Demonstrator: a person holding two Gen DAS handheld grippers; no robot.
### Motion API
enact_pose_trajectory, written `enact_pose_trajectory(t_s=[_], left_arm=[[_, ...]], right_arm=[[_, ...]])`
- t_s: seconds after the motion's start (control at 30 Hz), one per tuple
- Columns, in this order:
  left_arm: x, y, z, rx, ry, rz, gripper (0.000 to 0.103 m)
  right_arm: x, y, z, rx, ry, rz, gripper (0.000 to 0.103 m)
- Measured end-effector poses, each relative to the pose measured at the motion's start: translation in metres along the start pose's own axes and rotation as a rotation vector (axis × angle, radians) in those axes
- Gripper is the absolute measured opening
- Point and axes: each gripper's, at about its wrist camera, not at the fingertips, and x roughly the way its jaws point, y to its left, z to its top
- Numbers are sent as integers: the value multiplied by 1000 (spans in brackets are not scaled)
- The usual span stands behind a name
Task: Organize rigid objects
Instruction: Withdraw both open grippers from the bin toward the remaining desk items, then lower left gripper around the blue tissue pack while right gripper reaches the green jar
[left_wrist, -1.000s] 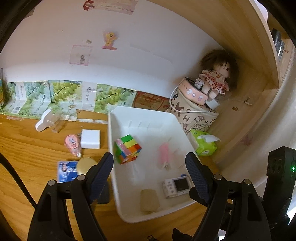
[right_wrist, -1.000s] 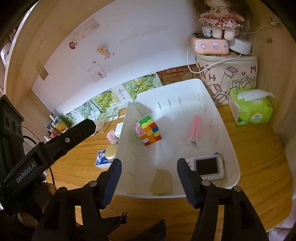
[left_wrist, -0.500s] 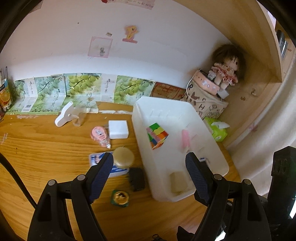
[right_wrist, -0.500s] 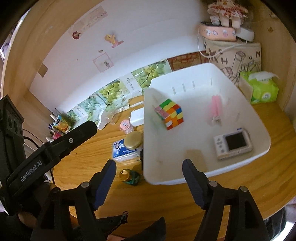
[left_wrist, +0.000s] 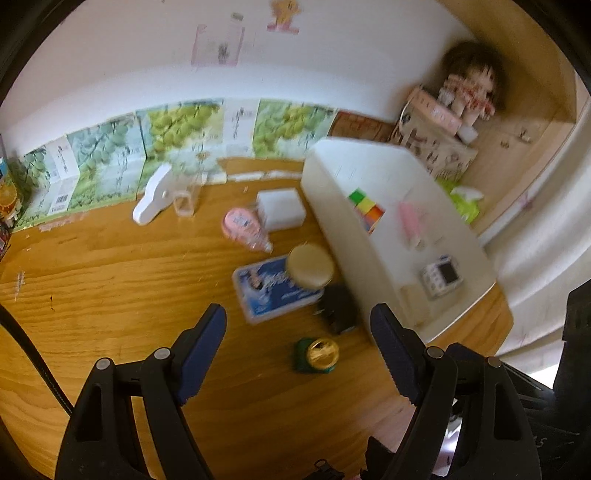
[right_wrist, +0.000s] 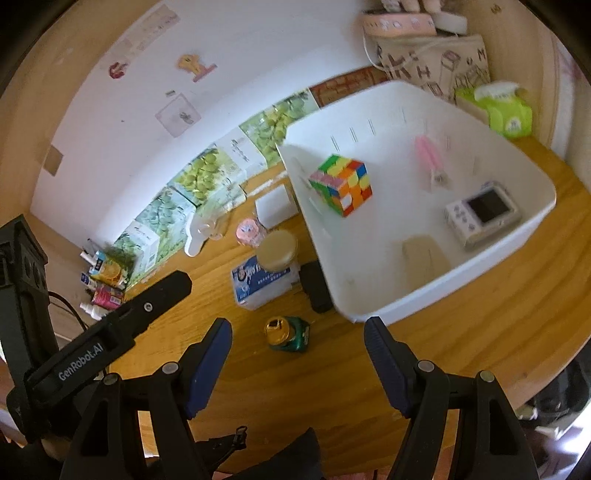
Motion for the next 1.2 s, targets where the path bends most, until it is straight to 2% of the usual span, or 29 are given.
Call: enact_pose_trajectory(t_s=[0.2,0.37,0.53,0.7,0.8,1.03,1.2], left_arm=[[24,18,-4,31,116,5,83],[45,24,3,115,175,32,83],[69,24,15,249,203,64,83],[90,25,22,337,230,66,83],[101,26,22,370,242,61,83],[119,23,19,410,247,44,83],[130,17,16,443,261,0,83]], right_arm=[[28,9,-13,60,68,-1,75],[56,16,-22,91,147,-21,75],[79,24,-29,111,202,-44,75],[98,28,-30,118,249,-88,75],[105,29,-28,119,256,-127,75],[117,29,-26,122,281,-154,74],[122,31,-24,110,292,-170,68]])
